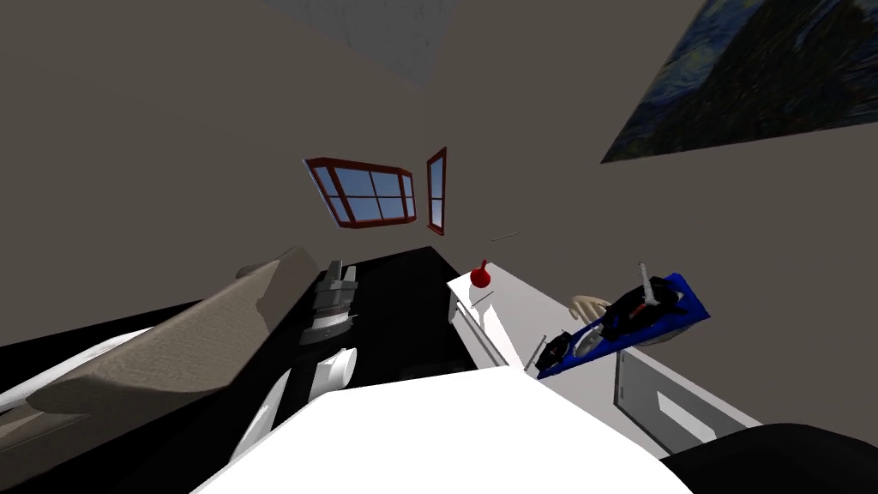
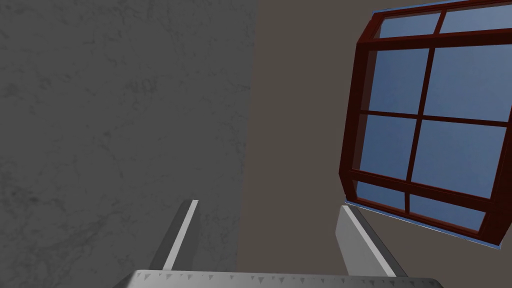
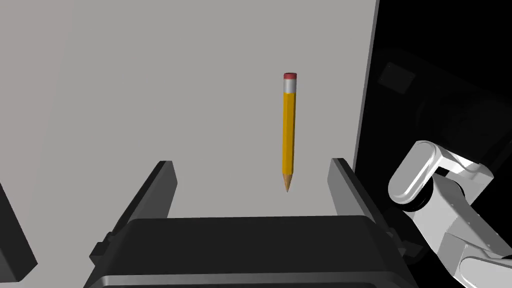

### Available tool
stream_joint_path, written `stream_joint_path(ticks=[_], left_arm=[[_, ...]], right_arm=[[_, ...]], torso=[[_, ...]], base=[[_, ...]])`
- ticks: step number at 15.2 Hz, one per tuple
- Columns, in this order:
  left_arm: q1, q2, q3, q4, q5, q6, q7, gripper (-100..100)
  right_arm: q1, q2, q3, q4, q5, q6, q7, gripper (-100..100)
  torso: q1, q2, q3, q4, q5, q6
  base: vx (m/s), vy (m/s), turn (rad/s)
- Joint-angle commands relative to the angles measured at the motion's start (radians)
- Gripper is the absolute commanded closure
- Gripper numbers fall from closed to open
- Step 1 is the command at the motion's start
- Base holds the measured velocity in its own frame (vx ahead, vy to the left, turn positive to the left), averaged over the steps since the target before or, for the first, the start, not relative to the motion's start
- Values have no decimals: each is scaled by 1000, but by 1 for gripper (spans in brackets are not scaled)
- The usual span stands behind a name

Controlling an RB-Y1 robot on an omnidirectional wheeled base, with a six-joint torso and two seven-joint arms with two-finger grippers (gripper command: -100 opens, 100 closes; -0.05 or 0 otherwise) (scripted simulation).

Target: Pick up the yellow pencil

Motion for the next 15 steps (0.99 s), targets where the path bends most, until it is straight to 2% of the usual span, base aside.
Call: stream_joint_path(ticks=[1,4,5,6,10,12,13,14,15], left_arm=[[0,0,0,0,0,0,0,0],[0,0,0,0,0,0,0,0],[0,0,0,0,0,0,0,0],[0,0,0,0,0,0,0,0],[0,0,0,0,0,0,0,0],[0,0,0,0,0,0,0,0],[0,0,0,0,0,0,0,0],[0,0,0,0,0,0,0,0],[0,0,0,0,0,0,0,0]], right_arm=[[-26,-4,-29,4,-17,-13,25,-100],[-42,-19,-51,-12,-31,-19,38,-100],[-37,-13,-48,0,-29,-23,42,-100],[-35,14,-46,15,-35,-12,34,-100],[-34,33,-44,29,-38,-6,29,-100],[-31,72,-39,57,-45,7,18,-100],[-36,59,-50,64,-46,-9,38,-100],[-31,82,-38,64,-46,10,16,100],[-33,43,-43,36,-40,-3,26,100]], torso=[[0,0,0,0,0,0],[1,-1,0,0,0,0],[0,-1,-1,0,0,0],[-1,-4,-2,-1,0,0],[-8,-8,-4,-2,-2,0],[-9,-8,-5,-2,-2,0],[-9,-8,-5,-2,-2,-1],[-9,-8,-5,-2,-2,0],[-8,-9,-5,-2,-2,0]], base=[[-148,84,-21],[-131,84,-16],[-62,33,-9],[-42,-5,139],[-37,-41,137],[-42,-42,174],[-36,-31,106],[-31,-25,76],[-5,-2,-148]])
